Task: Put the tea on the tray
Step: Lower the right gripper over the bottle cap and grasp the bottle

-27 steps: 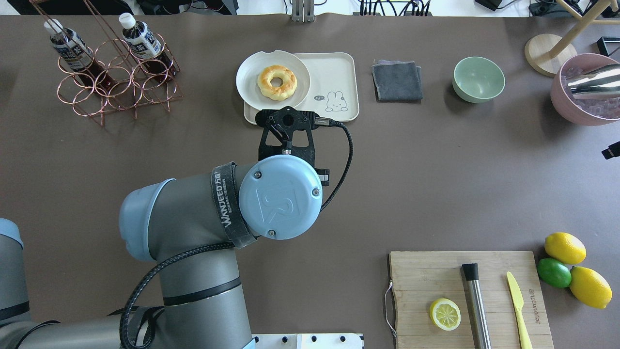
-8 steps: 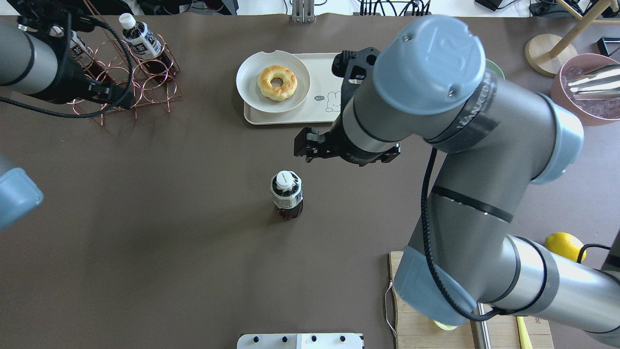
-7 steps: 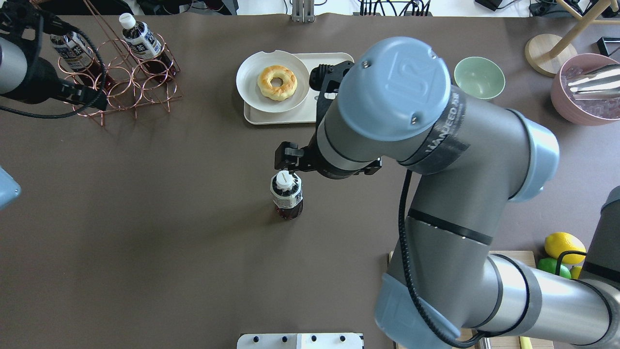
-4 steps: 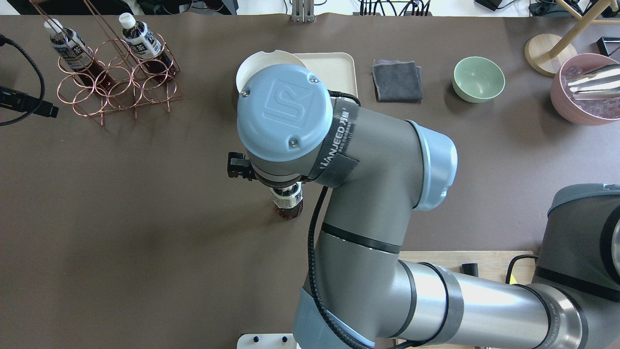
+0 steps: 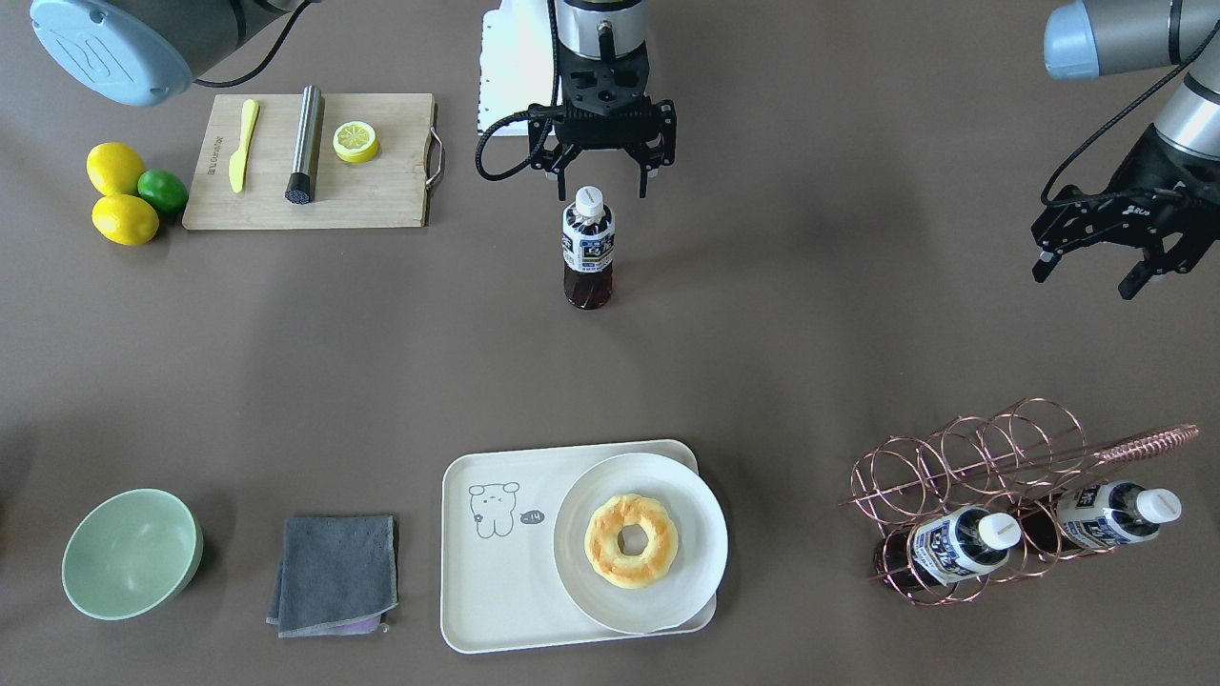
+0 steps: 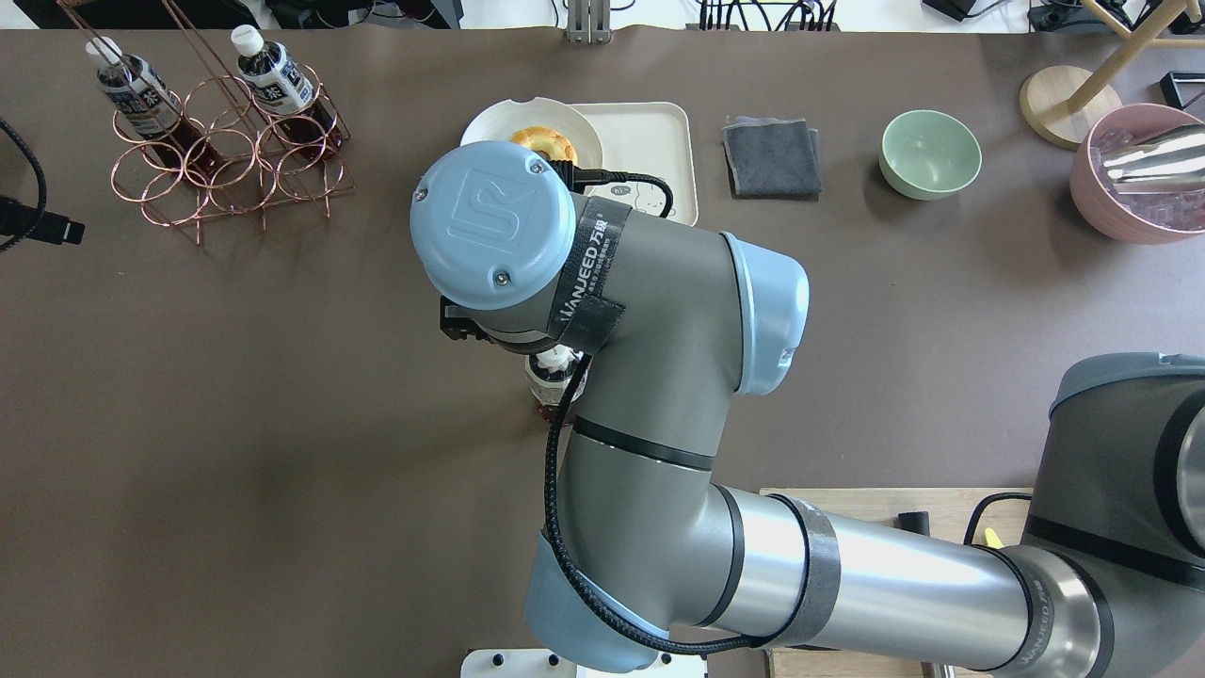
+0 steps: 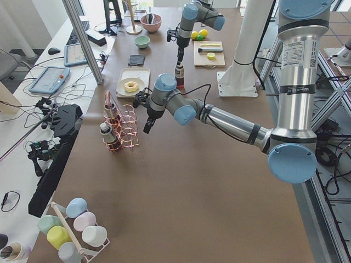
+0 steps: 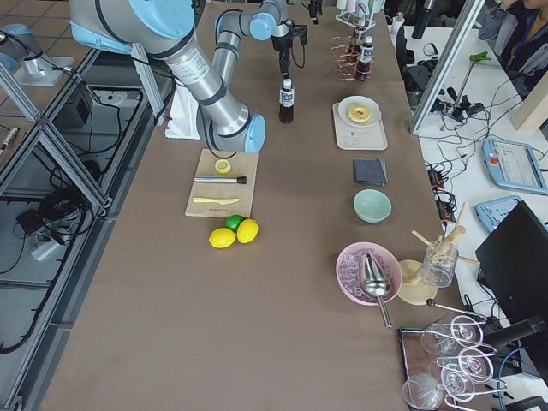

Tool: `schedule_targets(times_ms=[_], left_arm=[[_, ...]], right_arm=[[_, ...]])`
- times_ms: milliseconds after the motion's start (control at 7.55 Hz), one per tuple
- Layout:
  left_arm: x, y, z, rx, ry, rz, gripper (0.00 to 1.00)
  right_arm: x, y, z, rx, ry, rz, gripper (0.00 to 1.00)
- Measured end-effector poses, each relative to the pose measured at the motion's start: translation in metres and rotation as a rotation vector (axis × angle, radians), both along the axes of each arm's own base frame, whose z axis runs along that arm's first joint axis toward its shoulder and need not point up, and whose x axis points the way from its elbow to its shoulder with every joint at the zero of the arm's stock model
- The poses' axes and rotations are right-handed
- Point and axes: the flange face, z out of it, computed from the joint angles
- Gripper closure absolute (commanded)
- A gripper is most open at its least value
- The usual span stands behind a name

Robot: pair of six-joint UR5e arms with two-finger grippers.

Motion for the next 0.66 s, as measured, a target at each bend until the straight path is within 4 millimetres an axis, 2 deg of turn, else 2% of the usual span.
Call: schedule_targets(times_ms=[265, 398, 663], left_arm=[[-0.001, 0.002, 0.000, 0.003, 0.002, 0.000, 0.03], [-0.001, 0.002, -0.001, 0.004, 0.003, -0.001, 0.03], [-0.002, 0.003, -0.004, 0.005, 0.007, -0.004, 0.03]], right_arm=[[-0.003, -0.002, 0.012, 0.001, 0.020, -0.006, 0.26], [-0.004, -0.001, 0.017, -0.002, 0.024, -0.010, 0.45], [-0.004, 0.001, 0.019, -0.005, 0.023, -0.011, 1.00]])
